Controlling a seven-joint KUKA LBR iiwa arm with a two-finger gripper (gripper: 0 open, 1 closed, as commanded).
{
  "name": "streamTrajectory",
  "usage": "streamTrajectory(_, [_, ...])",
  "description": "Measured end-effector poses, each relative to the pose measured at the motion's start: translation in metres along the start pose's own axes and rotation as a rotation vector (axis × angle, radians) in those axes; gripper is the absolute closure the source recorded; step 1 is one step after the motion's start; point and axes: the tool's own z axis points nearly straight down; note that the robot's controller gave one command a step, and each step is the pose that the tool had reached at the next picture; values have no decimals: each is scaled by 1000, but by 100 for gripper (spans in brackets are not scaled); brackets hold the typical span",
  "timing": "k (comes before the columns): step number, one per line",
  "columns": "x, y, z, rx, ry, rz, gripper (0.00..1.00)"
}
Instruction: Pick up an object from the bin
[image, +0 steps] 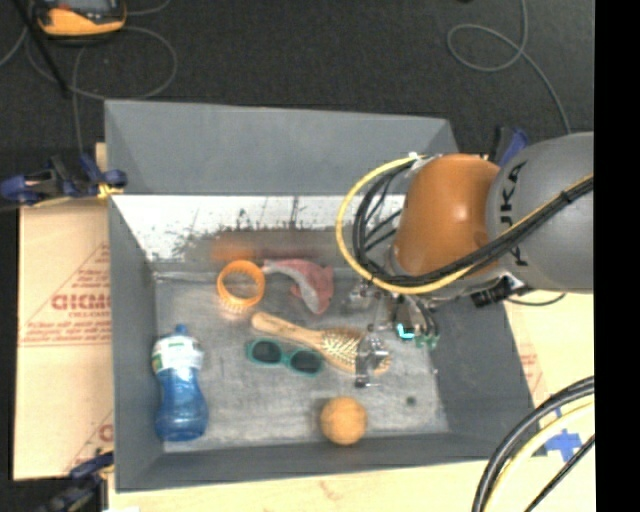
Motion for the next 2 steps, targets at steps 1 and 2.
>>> streamTrajectory(1, [-2,0,-4,0,-8,0,0])
streamTrajectory(2, [-20,-12,74,0,-29,-108,100])
